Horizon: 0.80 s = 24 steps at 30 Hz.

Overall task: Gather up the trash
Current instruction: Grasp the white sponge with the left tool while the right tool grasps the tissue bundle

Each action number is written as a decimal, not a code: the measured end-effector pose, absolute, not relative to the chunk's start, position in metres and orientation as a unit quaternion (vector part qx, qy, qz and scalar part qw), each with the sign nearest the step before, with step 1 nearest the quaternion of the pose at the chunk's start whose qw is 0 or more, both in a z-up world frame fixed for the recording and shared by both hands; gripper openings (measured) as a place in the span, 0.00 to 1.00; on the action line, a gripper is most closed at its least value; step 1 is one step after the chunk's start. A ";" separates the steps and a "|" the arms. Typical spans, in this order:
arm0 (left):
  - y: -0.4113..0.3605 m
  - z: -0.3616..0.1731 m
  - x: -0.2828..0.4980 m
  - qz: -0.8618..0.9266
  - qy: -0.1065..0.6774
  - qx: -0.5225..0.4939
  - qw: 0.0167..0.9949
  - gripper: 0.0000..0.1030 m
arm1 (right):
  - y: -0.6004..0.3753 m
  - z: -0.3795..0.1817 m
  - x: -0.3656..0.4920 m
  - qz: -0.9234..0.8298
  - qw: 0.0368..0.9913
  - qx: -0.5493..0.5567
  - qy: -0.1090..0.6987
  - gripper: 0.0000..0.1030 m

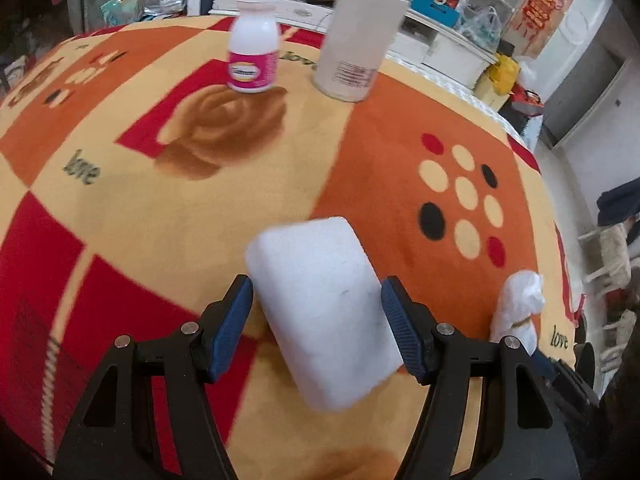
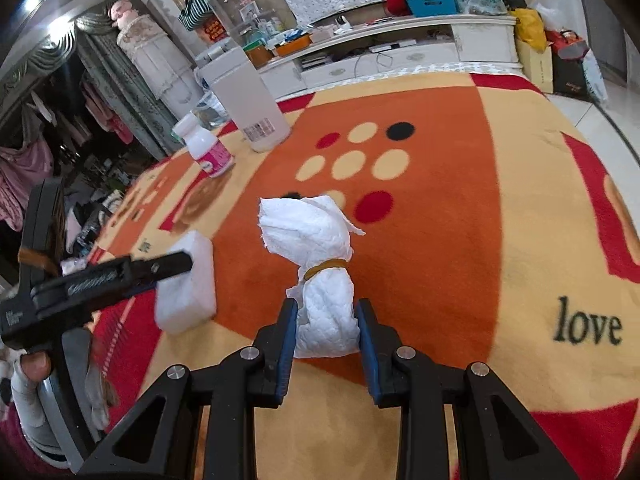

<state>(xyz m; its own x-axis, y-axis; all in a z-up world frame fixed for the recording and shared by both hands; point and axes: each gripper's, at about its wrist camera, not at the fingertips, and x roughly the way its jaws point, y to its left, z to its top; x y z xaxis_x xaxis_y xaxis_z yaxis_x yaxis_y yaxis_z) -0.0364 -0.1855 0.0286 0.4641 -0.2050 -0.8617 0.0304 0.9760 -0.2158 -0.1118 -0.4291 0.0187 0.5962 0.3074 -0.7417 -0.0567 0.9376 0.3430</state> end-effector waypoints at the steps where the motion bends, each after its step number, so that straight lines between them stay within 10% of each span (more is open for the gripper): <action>1: -0.189 0.027 -0.035 -0.067 0.513 -0.082 0.852 0.65 | -0.428 0.018 -0.112 0.102 0.883 0.137 0.438 0.28; 4: -0.193 0.024 -0.033 -0.073 0.511 -0.069 0.854 0.65 | -0.424 0.016 -0.110 0.092 0.886 0.125 0.437 0.46; 11: -0.174 0.025 -0.040 -0.116 0.507 -0.082 0.851 0.64 | -0.420 0.013 -0.102 0.094 0.891 0.113 0.429 0.42; 19: -0.174 0.053 -0.062 -0.169 0.487 -0.081 0.853 0.30 | -0.416 0.026 -0.118 0.112 0.902 0.106 0.404 0.30; 24: -0.190 0.069 -0.070 -0.190 0.478 -0.065 0.855 0.27 | -0.430 0.034 -0.131 0.097 0.903 0.116 0.402 0.30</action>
